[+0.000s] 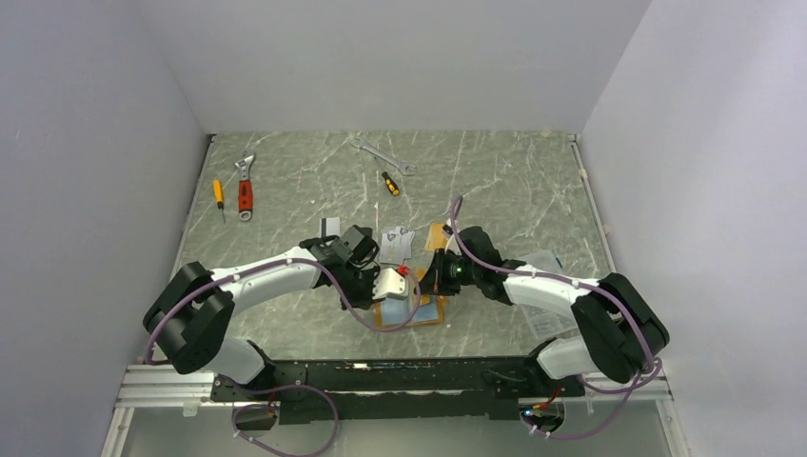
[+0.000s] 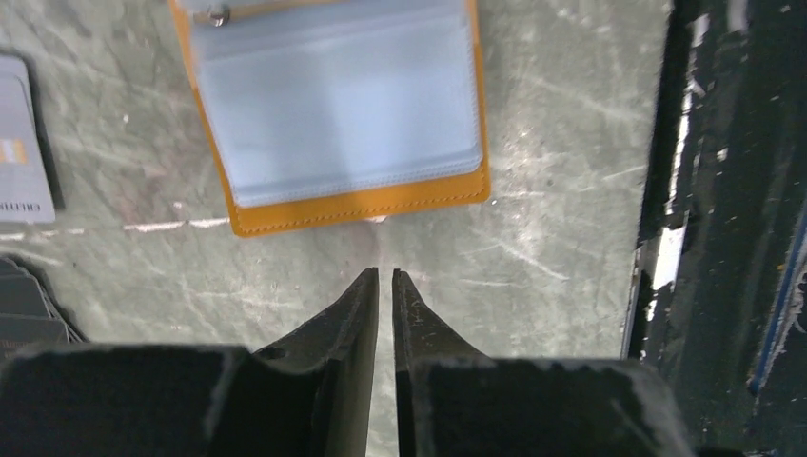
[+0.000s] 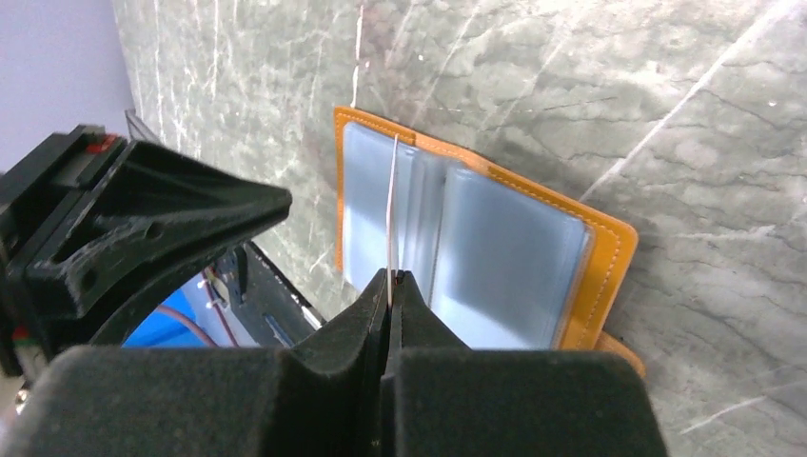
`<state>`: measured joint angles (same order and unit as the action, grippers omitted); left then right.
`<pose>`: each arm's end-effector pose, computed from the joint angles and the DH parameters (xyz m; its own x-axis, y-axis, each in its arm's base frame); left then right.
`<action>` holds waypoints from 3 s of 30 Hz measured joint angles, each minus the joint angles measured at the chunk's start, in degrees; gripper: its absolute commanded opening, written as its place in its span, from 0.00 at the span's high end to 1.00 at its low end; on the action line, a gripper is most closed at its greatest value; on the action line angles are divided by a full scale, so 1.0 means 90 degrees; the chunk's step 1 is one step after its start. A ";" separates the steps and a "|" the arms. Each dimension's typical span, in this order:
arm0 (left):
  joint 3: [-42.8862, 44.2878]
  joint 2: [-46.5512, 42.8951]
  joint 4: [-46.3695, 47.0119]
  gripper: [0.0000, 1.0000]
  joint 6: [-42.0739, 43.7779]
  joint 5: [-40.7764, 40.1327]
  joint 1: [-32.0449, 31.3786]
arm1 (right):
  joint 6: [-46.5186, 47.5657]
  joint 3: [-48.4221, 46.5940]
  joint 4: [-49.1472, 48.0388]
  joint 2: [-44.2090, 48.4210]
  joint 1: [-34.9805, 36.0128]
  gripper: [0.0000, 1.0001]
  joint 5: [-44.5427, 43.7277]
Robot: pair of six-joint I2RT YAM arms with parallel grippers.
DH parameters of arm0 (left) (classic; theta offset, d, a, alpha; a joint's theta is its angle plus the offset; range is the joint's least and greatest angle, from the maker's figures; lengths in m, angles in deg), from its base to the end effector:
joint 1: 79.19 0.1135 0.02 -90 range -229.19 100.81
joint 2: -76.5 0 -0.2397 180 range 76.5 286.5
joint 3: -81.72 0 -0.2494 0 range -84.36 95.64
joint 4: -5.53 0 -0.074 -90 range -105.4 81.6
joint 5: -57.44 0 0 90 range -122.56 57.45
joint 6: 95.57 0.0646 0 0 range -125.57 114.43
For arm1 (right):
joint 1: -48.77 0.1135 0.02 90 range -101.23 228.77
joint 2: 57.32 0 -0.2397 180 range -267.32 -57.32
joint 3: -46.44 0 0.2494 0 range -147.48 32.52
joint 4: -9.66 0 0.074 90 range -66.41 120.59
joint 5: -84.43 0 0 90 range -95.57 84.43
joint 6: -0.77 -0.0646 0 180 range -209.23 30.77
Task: Put the credit cards into the card holder
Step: Insert the credit card into the card holder.
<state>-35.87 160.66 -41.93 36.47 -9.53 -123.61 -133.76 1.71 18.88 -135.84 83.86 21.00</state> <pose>0.1785 -0.2103 0.1348 0.0019 0.8610 -0.5085 0.9992 -0.0222 -0.0339 0.2092 0.1823 0.1198 -0.9461 0.1018 -0.3073 -0.1659 0.6627 0.7303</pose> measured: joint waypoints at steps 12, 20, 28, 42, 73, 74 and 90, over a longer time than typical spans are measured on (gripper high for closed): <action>-0.0160 0.0214 0.0403 0.86 0.0075 0.0034 -0.0692 | -0.0585 0.0814 -0.1515 -0.0223 0.0170 1.00 -0.0780; -0.0306 0.0255 0.0663 0.88 0.0155 -0.0493 -0.1010 | -0.0984 0.1314 -0.2455 -0.0262 0.0384 1.00 -0.1035; -0.0277 0.0345 0.0685 0.91 0.0192 -0.0867 -0.1260 | -0.1304 0.1702 -0.3315 -0.0381 0.0629 1.00 -0.1302; -0.0092 0.0500 0.0512 1.00 0.0029 -0.1292 -0.1540 | -0.1617 0.1977 -0.3866 -0.0117 0.0799 1.00 -0.1622; -0.0155 0.0427 0.0588 1.00 -0.0104 -0.1370 -0.1569 | -0.1933 0.2076 -0.4505 -0.0882 0.1156 0.83 -0.1375; -0.0155 0.0427 0.0588 1.00 -0.0104 -0.1370 -0.1569 | -0.1926 0.2028 -0.4454 -0.0918 0.1156 0.78 -0.1336; -0.0211 0.0381 0.0651 1.00 -0.0107 -0.1375 -0.1574 | -0.1489 0.1700 -0.1996 0.0527 0.1195 0.64 -0.1984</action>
<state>-37.77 164.09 -36.08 35.51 -21.90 -137.78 -147.16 17.01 0.91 -131.10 94.61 3.14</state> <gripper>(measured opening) 0.012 0.398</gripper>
